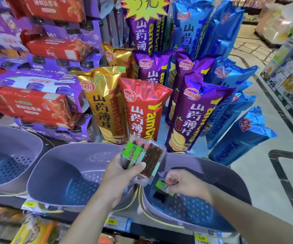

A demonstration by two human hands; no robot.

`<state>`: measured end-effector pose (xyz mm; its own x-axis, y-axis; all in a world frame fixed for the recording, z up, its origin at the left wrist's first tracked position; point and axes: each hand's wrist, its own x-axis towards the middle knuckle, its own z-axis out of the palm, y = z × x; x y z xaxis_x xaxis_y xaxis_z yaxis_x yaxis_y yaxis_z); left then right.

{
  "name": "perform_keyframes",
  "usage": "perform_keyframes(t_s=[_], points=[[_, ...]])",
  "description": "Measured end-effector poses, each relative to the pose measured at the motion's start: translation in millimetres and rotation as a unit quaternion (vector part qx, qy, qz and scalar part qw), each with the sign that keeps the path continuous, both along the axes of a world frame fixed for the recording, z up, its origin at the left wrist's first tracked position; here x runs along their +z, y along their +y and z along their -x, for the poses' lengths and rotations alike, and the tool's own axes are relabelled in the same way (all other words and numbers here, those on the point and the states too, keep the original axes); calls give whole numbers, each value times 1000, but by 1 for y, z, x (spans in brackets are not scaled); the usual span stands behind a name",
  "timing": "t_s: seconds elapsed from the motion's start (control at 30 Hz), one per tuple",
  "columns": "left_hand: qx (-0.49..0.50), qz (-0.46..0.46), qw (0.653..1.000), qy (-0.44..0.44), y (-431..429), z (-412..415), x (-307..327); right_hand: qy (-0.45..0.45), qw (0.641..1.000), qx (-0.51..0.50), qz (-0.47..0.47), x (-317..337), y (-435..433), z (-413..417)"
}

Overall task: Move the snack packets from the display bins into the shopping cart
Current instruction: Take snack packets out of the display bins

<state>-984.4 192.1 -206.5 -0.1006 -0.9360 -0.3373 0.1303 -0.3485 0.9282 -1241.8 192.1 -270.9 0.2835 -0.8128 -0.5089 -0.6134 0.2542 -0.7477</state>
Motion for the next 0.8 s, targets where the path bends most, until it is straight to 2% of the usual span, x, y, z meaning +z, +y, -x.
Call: perform_keyframes(t_s=[0.13,0.27,0.33,0.5,0.8], points=[[29,7,999,17,9,0,4,-124,985,-116,21,32,9,10],[80,19,996,45,29,-6,12,-286,939,-191,9,60,18,10],[103,35,993,50,45,-12,20,-306,930,-201,35,72,23,3],[200,81,976,37,102,-38,39,-353,918,-163,76,95,37,-31],[358,81,930,14,223,-116,56,-366,930,-27,31,109,70,-140]])
